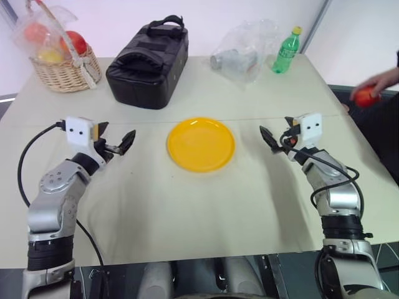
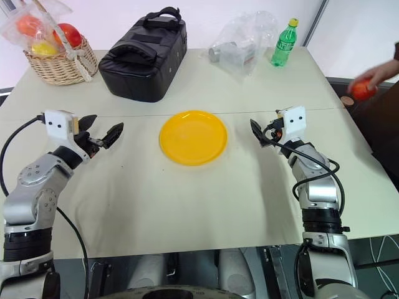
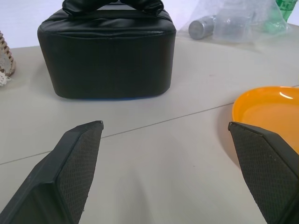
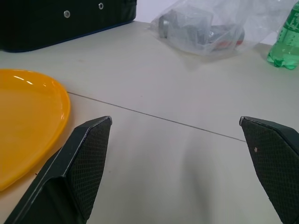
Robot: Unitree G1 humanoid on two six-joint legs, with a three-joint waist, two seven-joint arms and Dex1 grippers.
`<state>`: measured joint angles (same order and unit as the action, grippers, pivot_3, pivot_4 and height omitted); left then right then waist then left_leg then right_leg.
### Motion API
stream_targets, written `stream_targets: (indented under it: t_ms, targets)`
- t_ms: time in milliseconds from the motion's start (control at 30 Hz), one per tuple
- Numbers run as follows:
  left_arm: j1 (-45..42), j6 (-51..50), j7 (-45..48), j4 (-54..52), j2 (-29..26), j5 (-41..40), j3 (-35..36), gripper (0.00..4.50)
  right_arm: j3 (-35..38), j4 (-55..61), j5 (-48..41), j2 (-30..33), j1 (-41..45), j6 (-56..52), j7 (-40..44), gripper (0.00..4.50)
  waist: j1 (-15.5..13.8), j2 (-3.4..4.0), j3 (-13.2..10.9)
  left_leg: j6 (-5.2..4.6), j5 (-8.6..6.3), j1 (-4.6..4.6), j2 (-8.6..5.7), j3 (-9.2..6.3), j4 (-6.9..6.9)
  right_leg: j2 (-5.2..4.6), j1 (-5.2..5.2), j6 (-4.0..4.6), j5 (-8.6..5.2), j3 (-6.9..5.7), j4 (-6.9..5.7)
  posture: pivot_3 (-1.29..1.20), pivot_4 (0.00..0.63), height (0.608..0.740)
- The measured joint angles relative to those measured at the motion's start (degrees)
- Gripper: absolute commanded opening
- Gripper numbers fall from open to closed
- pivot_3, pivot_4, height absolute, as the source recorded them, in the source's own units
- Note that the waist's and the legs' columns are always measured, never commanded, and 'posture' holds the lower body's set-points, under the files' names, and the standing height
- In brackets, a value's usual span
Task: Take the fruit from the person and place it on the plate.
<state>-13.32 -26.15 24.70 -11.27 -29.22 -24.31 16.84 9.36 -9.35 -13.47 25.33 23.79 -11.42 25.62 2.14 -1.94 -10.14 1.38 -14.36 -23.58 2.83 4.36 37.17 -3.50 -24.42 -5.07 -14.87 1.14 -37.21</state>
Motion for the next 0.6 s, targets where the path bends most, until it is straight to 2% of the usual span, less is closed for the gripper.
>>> stream_targets:
  t_ms: [600]
  targets:
    - [-0.7,0.7,-0.1,1.7,0.0,0.0,0.4,4.5,0.0,0.0,0.6,-0.6,-0.1,0.0,-0.5,4.48,0.0,0.0,0.0,0.0,0.0,0.0,0.0,0.0,0.0,0.0,0.0,0.0,0.0,0.0,0.0,0.0,0.15,0.74]
